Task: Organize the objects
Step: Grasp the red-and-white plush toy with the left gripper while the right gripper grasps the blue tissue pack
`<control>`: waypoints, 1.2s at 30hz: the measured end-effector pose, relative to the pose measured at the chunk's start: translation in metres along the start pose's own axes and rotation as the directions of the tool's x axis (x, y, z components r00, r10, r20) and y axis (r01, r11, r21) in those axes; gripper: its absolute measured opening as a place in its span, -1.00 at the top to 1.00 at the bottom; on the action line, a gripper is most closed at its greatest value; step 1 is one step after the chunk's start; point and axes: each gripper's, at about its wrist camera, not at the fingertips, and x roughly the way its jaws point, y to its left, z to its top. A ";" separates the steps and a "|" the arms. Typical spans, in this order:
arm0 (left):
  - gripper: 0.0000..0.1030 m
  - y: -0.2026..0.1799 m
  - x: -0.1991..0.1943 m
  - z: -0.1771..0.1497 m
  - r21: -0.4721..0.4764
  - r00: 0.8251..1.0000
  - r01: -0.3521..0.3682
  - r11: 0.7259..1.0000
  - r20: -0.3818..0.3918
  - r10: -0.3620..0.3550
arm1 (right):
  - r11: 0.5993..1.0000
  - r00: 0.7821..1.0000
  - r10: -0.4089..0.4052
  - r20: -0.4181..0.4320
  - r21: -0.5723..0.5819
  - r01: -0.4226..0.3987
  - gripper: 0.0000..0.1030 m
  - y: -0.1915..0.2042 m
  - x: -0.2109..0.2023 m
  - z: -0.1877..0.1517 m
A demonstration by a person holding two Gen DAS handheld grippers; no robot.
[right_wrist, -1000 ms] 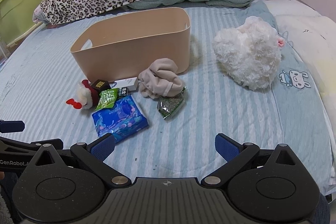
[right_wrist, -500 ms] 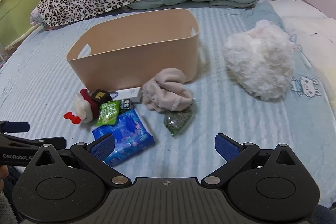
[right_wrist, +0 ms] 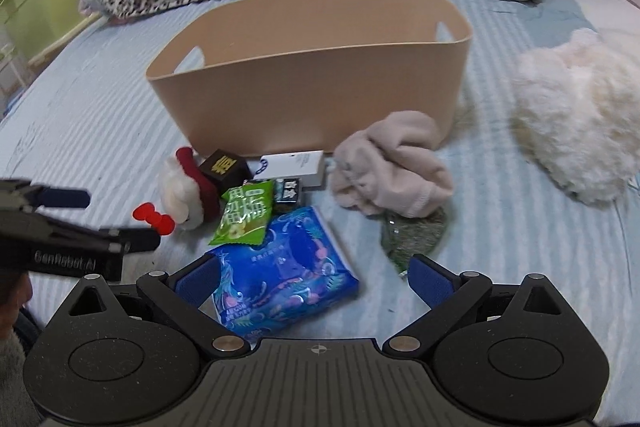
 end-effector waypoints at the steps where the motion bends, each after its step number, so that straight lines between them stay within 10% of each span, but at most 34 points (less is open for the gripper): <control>1: -0.71 0.002 0.003 0.002 0.002 1.000 0.005 1.000 -0.004 -0.005 | 1.000 1.000 0.003 -0.003 -0.009 -0.003 -0.97 0.002 0.003 0.001; 14: -0.72 -0.013 0.035 0.017 0.113 0.992 0.078 0.991 0.089 -0.088 | 0.997 0.994 0.023 -0.110 -0.072 -0.031 -0.97 0.017 0.045 0.001; 36: -0.10 -0.009 0.039 0.011 0.111 0.987 0.150 0.982 0.036 -0.155 | 0.991 0.993 0.057 -0.108 -0.116 -0.070 -0.80 0.025 0.047 -0.004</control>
